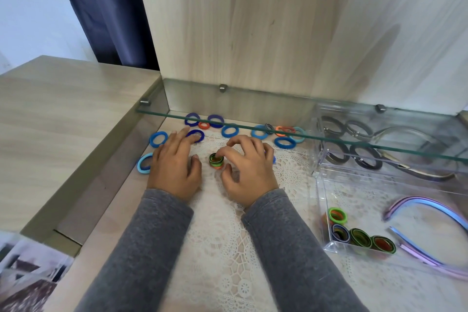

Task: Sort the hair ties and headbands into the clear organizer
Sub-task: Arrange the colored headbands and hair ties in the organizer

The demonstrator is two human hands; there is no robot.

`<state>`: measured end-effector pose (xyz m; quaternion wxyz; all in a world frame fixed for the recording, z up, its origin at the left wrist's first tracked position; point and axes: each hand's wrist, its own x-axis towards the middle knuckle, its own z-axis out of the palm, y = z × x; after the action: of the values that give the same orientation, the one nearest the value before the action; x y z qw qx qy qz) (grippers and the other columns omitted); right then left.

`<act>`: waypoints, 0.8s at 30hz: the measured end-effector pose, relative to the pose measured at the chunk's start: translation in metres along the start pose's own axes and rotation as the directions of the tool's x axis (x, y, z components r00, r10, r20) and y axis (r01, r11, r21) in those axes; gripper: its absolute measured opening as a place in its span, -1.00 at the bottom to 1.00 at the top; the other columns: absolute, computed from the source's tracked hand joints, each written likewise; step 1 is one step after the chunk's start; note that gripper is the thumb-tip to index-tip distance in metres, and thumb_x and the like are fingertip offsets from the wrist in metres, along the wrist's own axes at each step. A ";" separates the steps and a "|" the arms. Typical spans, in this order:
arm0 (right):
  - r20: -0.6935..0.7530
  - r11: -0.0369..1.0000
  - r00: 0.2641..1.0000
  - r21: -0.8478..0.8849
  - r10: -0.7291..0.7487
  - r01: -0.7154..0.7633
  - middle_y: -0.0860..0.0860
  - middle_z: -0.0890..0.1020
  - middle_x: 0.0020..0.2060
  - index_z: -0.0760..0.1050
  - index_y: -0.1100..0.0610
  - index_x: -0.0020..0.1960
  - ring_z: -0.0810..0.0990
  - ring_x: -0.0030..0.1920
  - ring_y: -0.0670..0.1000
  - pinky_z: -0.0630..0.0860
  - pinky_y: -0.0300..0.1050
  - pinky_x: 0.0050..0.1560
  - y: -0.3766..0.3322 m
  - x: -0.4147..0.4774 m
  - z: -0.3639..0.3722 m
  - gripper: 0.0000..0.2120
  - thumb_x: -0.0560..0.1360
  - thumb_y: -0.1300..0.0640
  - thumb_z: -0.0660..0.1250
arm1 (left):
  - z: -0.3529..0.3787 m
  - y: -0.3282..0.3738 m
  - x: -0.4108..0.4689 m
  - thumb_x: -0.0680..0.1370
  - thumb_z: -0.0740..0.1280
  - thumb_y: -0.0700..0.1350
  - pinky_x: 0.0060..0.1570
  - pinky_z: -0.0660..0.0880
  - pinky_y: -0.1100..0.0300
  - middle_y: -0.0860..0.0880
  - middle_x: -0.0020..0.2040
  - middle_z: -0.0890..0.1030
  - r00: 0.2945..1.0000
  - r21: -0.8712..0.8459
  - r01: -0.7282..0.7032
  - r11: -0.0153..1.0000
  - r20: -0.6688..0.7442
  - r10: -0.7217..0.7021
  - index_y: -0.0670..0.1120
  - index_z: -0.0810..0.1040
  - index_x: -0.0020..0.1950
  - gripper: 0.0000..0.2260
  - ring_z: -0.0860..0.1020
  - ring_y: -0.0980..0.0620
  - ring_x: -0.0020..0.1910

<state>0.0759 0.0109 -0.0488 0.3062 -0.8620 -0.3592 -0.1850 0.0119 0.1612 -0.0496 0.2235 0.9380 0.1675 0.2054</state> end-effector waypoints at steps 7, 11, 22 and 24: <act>0.112 0.994 0.993 -0.104 0.032 -0.020 0.00 0.48 0.11 0.58 -0.03 -0.05 0.37 0.17 0.08 0.20 0.14 0.18 0.002 0.000 0.006 -0.76 0.29 0.06 0.31 | 0.006 -0.003 0.005 0.61 0.12 -0.06 0.47 -0.20 -0.08 0.03 0.58 -0.03 0.991 0.154 0.067 0.986 0.107 -0.084 0.04 0.18 0.51 -0.55 -0.08 -0.01 0.55; 0.141 0.994 0.989 -0.103 0.035 -0.020 0.00 0.47 0.10 0.57 -0.03 -0.04 0.35 0.17 0.08 0.15 0.16 0.22 0.002 -0.001 0.007 -0.76 0.30 0.04 0.29 | 0.006 -0.004 0.005 0.59 0.16 -0.07 0.48 -0.20 -0.09 0.02 0.58 -0.01 0.991 0.156 0.077 0.985 0.097 -0.093 0.04 0.20 0.50 -0.53 -0.06 -0.01 0.55; 0.169 0.988 0.985 -0.151 0.047 -0.021 -0.01 0.46 0.07 0.54 0.02 -0.06 0.33 0.19 0.10 0.14 0.22 0.25 0.002 0.000 0.004 -0.80 0.34 0.01 0.29 | 0.004 0.000 0.005 0.58 0.17 -0.06 0.43 -0.30 -0.15 0.07 0.58 -0.02 0.992 0.196 0.086 0.977 0.078 -0.103 0.05 0.22 0.48 -0.55 -0.06 0.04 0.55; 0.174 0.986 0.984 -0.164 0.050 -0.021 -0.01 0.46 0.07 0.54 0.02 -0.05 0.33 0.18 0.10 0.15 0.23 0.26 0.001 -0.001 0.003 -0.79 0.35 0.00 0.29 | 0.004 0.001 0.004 0.58 0.17 -0.06 0.43 -0.29 -0.16 0.07 0.58 -0.02 0.992 0.203 0.081 0.976 0.078 -0.098 0.05 0.23 0.48 -0.55 -0.05 0.05 0.55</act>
<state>0.0765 0.0118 -0.0521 0.2054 -0.9033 -0.3534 -0.1305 0.0174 0.1606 -0.0507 0.1447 0.9552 0.2194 0.1360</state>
